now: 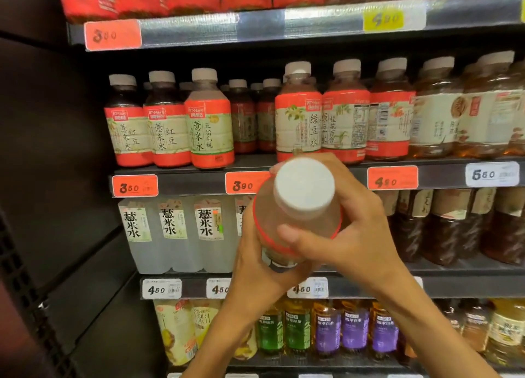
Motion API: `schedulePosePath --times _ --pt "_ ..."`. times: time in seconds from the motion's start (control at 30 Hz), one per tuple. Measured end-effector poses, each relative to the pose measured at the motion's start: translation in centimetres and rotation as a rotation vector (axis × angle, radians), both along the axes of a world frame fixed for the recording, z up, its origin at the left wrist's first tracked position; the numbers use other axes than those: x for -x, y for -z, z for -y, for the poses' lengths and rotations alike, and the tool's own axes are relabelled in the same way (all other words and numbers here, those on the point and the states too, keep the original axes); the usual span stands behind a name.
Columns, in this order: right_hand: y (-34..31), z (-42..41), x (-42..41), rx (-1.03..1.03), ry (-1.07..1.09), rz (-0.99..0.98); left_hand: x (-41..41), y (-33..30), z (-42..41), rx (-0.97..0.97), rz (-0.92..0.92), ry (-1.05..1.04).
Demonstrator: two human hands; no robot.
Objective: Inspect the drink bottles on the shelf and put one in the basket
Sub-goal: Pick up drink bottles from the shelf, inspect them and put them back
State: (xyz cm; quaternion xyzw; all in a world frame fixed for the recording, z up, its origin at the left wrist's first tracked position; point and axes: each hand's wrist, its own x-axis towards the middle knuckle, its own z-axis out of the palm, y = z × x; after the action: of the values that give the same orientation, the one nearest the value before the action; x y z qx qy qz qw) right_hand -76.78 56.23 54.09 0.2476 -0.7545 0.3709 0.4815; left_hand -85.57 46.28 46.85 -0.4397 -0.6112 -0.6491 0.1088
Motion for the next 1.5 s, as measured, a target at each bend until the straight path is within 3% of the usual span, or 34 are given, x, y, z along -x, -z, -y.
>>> schedulePosePath --times 0.1,0.23,0.43,0.67,1.07,1.23,1.33,1.5 --pt "-1.4 0.1 0.9 0.161 -0.094 0.109 0.2 -1.0 0.4 -0.058 -0.033 0.011" --pt "-3.3 0.2 3.6 0.358 -0.165 0.230 1.3 -2.0 0.1 -0.140 0.075 0.044" --pt "-5.8 -0.1 7.1 0.147 -0.113 0.295 4.2 -5.1 -0.1 -0.158 0.229 0.061" --pt "-7.5 -0.5 10.7 0.298 -0.029 0.097 7.4 -9.5 -0.1 0.049 -0.069 -0.314" --pt "-6.6 -1.9 14.0 0.226 0.023 0.000 9.0 -8.2 -2.7 -0.033 -0.266 -0.616" --pt "-7.0 -2.2 14.0 0.096 0.173 0.047 9.5 -8.2 -2.8 -0.083 -0.317 -0.689" --pt "-7.1 -2.0 14.4 -0.019 0.355 0.084 9.6 -8.6 -2.7 -0.016 -0.315 -0.726" --pt "-7.0 -1.8 14.8 -0.203 0.684 -0.037 10.1 -8.8 -3.0 0.082 -0.374 -0.927"
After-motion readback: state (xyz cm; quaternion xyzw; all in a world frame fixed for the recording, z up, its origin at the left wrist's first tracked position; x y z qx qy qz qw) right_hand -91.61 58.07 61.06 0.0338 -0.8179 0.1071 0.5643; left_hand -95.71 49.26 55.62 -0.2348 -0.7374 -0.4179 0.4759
